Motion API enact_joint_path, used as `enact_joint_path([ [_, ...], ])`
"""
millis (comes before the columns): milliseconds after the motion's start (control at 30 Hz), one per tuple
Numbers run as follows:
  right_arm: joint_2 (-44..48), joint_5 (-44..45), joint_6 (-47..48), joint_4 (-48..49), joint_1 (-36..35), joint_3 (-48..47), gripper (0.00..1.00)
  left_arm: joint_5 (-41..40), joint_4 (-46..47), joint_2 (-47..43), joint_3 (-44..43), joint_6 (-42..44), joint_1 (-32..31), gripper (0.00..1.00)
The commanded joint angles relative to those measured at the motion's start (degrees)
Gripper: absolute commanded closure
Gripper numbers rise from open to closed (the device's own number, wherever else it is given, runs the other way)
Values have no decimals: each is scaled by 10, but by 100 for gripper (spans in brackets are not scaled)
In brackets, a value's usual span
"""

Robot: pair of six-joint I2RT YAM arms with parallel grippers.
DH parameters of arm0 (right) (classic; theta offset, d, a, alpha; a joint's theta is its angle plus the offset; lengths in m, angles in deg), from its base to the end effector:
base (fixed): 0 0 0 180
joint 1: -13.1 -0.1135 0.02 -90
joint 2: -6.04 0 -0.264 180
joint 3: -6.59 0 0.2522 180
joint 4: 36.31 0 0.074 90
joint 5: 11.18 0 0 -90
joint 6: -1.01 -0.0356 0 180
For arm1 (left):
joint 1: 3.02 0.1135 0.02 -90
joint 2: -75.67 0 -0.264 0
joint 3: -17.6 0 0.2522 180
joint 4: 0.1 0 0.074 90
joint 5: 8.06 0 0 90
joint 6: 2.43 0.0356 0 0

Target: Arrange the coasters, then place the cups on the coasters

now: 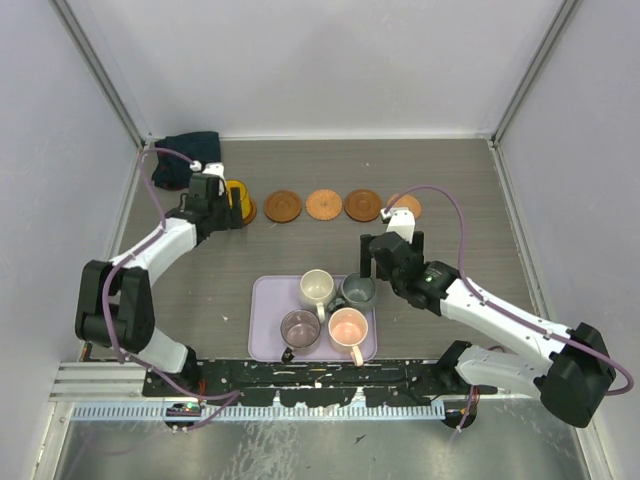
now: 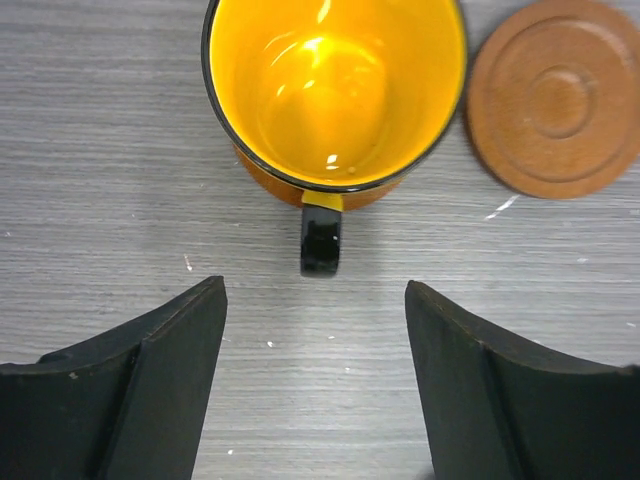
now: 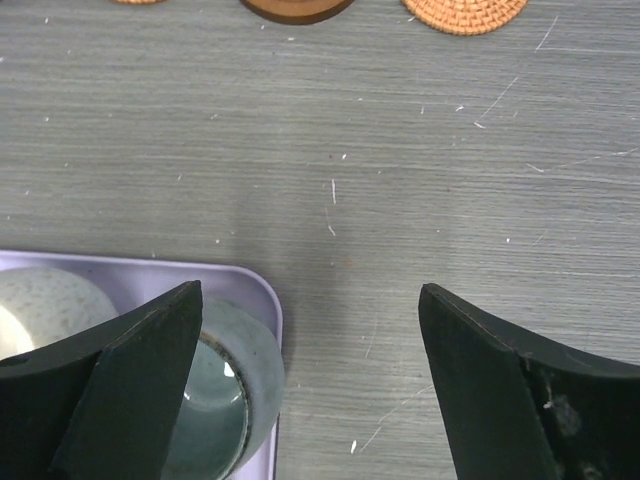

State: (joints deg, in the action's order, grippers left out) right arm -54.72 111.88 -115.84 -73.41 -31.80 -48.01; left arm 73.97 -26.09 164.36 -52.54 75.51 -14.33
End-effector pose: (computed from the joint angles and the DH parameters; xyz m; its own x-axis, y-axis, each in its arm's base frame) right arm 0.1677 0.1397 0.2456 -0.5732 -0.0368 -0.8186 -0.0575 0.9983 -0.0046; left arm 0.3255 -0.0601 0.2206 -0.6929 -0.0724 -0.7173 -0.0485 0.9974 -0.0538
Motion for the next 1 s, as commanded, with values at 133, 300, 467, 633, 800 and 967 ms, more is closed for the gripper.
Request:
enact_joint_path([
  [133, 16, -97, 0, -51, 1, -45, 0, 74, 15, -98, 30, -39, -2, 23],
  [300, 25, -118, -26, -40, -1, -19, 0, 78, 11, -113, 43, -47, -37, 22],
  [467, 47, -120, -38, -62, -4, -6, 0, 76, -5, -107, 35, -44, -86, 23],
  [633, 66, -128, -44, -87, -5, 1, 10, 84, -16, -97, 14, -36, -142, 23],
  [800, 81, -159, -44, -100, -12, 6, 11, 103, -26, -84, -7, -26, -198, 23],
  [967, 113, -229, -15, -110, -21, 8, 12, 112, -29, -71, -8, -29, -222, 22],
])
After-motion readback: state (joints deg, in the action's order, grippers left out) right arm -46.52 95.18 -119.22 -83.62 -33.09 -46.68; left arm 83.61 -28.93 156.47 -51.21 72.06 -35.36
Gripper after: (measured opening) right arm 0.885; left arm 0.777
